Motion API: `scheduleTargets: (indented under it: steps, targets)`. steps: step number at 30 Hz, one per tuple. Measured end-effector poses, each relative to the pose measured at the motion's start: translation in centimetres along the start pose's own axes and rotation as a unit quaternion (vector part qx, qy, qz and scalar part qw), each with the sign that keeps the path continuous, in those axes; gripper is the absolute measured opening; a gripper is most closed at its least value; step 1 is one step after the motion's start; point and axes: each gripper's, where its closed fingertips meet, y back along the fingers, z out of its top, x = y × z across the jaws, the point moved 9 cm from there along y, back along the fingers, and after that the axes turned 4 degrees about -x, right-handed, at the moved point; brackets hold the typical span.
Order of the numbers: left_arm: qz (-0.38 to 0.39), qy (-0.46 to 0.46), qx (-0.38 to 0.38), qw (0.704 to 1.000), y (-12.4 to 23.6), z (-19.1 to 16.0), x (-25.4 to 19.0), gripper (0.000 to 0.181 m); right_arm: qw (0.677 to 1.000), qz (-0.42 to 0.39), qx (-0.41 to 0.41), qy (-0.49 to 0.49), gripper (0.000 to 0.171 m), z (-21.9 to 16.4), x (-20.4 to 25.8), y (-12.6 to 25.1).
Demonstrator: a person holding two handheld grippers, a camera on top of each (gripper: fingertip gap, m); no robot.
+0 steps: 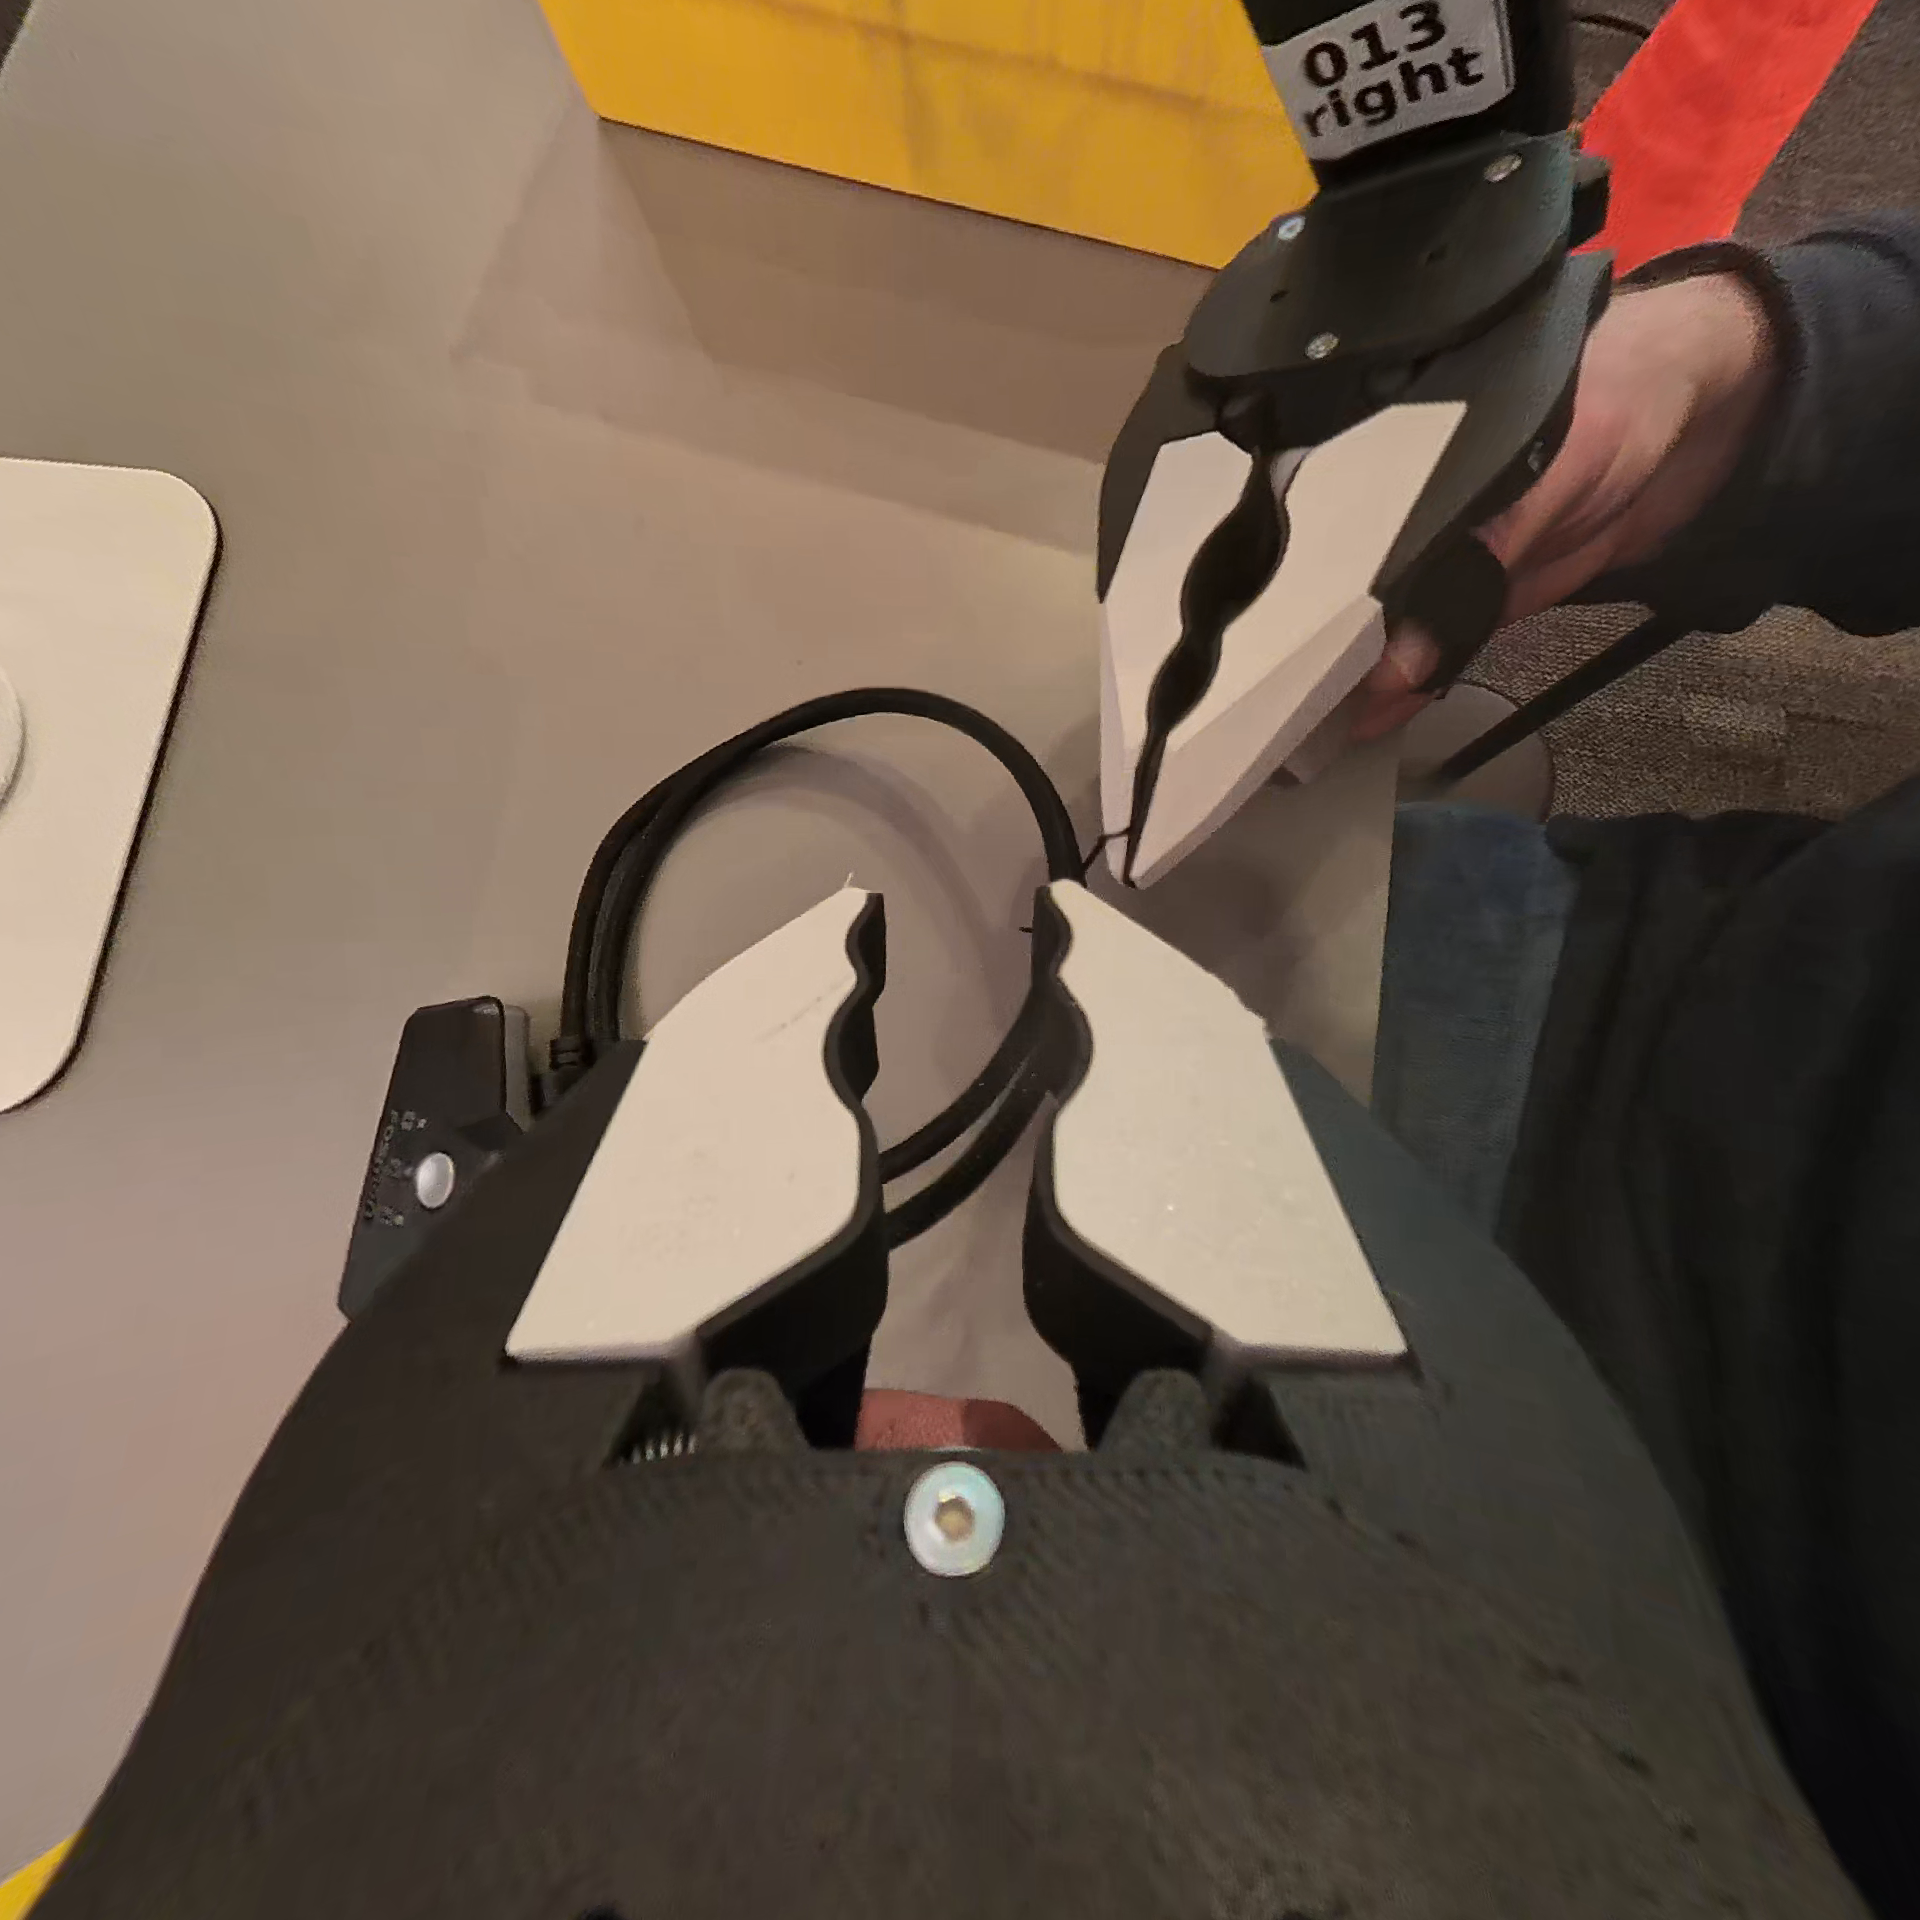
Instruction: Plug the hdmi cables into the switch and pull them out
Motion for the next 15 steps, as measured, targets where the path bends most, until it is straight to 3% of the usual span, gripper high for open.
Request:
scheduleTargets:
  steps: [7, 15]
  targets:
    - [-0.01, -0.052, 0.091, 0.994, -2.0, 1.2, 0.7, 0.025, 0.982, -0.097, 0.134, 0.087, 0.0, -1.5, 0.4, 0.3]
    - [-0.05, -0.084, 0.182, 0.978, -6.6, -0.7, 0.4, 0.025, 0.942, -0.159, 0.248, 0.163, 0.0, -3.1, 0.2, 0.7]
